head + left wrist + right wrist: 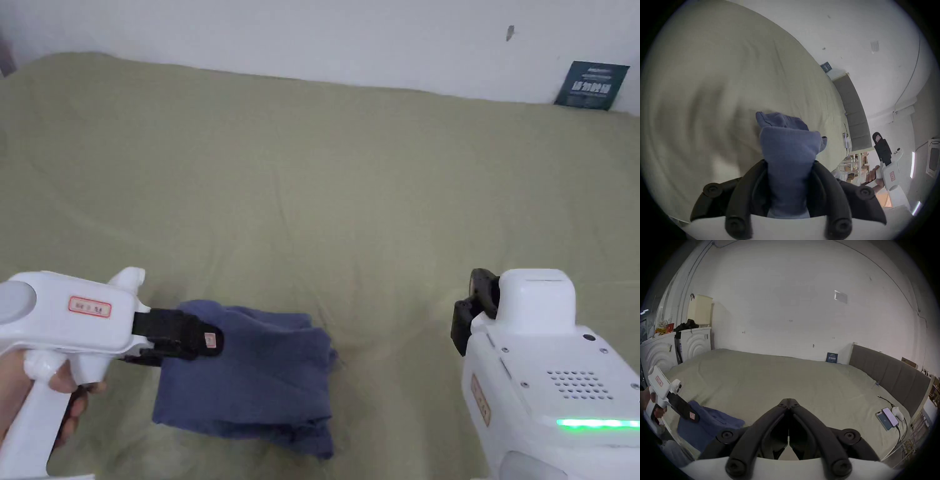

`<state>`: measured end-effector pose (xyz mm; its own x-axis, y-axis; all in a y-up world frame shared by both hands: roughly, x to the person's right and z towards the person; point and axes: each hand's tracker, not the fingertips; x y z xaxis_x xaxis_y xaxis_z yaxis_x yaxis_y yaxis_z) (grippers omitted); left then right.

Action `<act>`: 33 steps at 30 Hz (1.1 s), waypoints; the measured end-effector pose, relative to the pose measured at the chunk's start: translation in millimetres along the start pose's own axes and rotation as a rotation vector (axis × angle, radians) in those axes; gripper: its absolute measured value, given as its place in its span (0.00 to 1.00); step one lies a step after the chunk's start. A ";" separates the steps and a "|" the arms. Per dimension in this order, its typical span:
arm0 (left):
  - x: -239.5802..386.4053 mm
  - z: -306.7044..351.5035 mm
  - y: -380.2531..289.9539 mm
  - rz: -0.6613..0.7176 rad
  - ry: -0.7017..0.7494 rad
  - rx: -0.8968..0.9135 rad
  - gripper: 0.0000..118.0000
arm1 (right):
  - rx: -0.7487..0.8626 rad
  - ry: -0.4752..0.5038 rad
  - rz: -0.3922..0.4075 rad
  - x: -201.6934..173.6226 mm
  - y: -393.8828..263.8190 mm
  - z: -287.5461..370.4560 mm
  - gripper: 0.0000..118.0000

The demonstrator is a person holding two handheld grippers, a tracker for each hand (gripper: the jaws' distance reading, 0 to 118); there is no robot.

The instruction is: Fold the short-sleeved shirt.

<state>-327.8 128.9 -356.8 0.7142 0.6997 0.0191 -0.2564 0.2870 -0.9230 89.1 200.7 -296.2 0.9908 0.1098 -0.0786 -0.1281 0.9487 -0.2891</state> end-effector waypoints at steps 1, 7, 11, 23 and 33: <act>-9.4 13.0 5.2 0.007 0.003 0.016 0.30 | 0.000 0.013 -0.002 -8.5 2.0 -4.1 0.00; -77.8 98.3 41.6 0.058 0.016 0.027 0.30 | 0.003 0.106 -0.001 -73.7 14.8 -30.9 0.00; -130.5 148.6 69.5 0.084 0.103 0.022 0.30 | 0.011 0.154 0.015 -117.8 18.9 -44.3 0.00; -196.9 216.0 107.0 0.090 0.285 0.027 0.30 | -0.021 0.310 -0.003 -226.7 14.6 -86.2 0.00; -241.9 222.2 134.2 0.055 0.351 0.011 0.69 | -0.044 0.335 -0.027 -241.5 13.1 -100.7 0.00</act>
<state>-679.7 143.6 -399.9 0.8788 0.4476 -0.1654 -0.3063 0.2634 -0.9148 -156.2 156.7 -377.1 0.9255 -0.0255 -0.3778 -0.1112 0.9355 -0.3355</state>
